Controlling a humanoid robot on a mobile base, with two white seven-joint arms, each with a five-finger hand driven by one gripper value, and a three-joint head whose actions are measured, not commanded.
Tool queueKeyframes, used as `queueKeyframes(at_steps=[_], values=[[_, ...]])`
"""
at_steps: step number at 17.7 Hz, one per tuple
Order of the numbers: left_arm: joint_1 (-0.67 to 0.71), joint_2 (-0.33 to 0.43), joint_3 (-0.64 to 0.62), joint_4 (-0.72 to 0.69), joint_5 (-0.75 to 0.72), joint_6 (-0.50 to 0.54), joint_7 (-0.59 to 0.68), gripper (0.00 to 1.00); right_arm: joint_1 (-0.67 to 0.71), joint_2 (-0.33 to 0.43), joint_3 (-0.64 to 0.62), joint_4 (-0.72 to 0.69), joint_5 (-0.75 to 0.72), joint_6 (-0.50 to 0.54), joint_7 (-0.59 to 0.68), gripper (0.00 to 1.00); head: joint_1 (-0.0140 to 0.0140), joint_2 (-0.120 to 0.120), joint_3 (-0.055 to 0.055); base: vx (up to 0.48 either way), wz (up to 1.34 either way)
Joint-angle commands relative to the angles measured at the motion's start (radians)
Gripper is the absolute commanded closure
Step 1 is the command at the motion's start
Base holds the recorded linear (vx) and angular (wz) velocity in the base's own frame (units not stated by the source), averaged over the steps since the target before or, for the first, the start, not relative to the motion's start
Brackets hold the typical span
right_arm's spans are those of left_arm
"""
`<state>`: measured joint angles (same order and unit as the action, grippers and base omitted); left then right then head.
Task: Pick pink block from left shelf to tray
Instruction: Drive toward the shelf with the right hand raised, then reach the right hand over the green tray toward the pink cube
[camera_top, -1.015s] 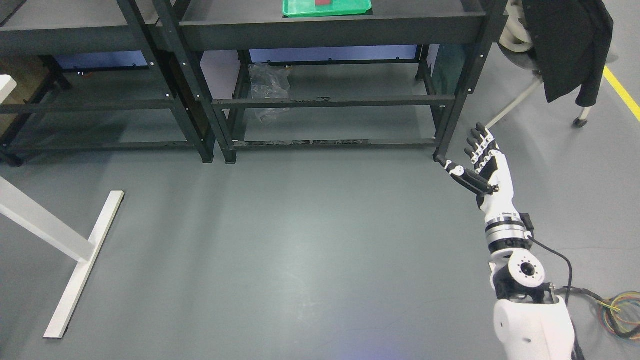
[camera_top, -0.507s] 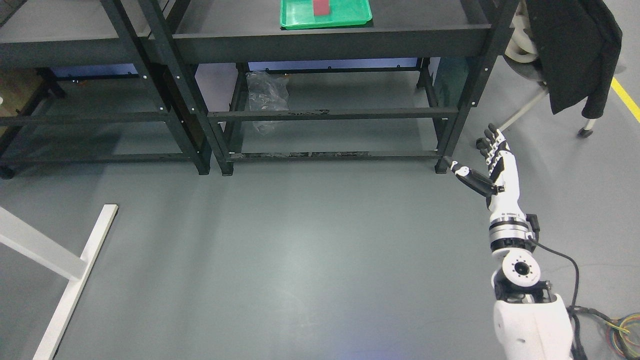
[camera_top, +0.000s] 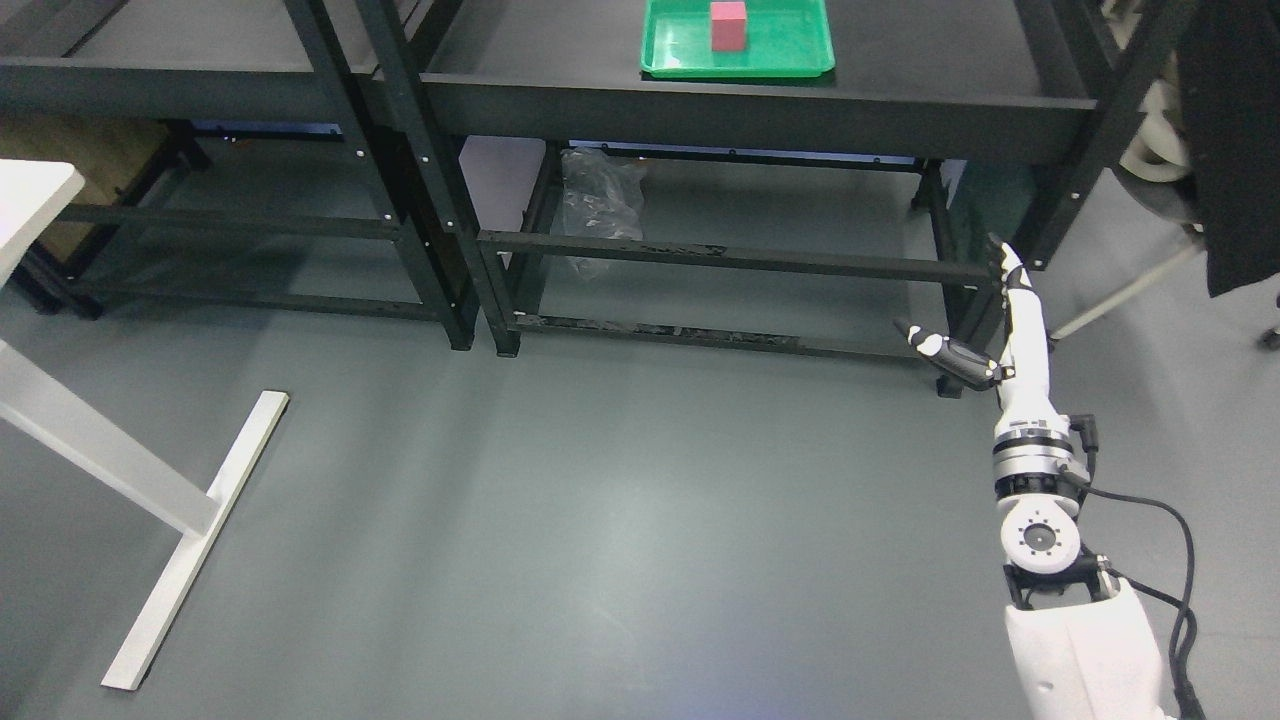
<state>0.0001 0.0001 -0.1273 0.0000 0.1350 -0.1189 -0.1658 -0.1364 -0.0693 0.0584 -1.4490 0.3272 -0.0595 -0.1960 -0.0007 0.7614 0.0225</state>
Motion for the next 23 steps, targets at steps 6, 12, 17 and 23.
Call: queueKeyframes(at_steps=[6, 12, 17, 23], values=[[0.02, 0.017, 0.0, -0.017, 0.0, 0.001, 0.0, 0.0, -0.074, 0.035, 0.138, -0.056, 0.993, 0.116, -0.228, 0.0, 0.0, 0.0, 0.0, 0.176, 0.27], [0.02, 0.017, 0.0, -0.017, 0.0, 0.001, 0.0, 0.0, -0.032, 0.052, 0.147, -0.083, 0.894, 0.141, 0.034, 0.0, 0.0, 0.0, 0.0, 0.195, 0.11], [0.02, 0.017, 0.0, -0.017, 0.0, 0.001, 0.0, 0.0, -0.038, 0.052, 0.098, -0.108, 0.928, 0.142, 0.084, 0.01, 0.0, 0.0, 0.0, 0.209, 0.1], [0.02, 0.017, 0.0, -0.017, 0.0, 0.001, 0.0, 0.0, -0.028, 0.052, 0.064, -0.116, 0.929, 0.145, -0.184, 0.0, 0.0, 0.0, 0.0, 0.229, 0.1]])
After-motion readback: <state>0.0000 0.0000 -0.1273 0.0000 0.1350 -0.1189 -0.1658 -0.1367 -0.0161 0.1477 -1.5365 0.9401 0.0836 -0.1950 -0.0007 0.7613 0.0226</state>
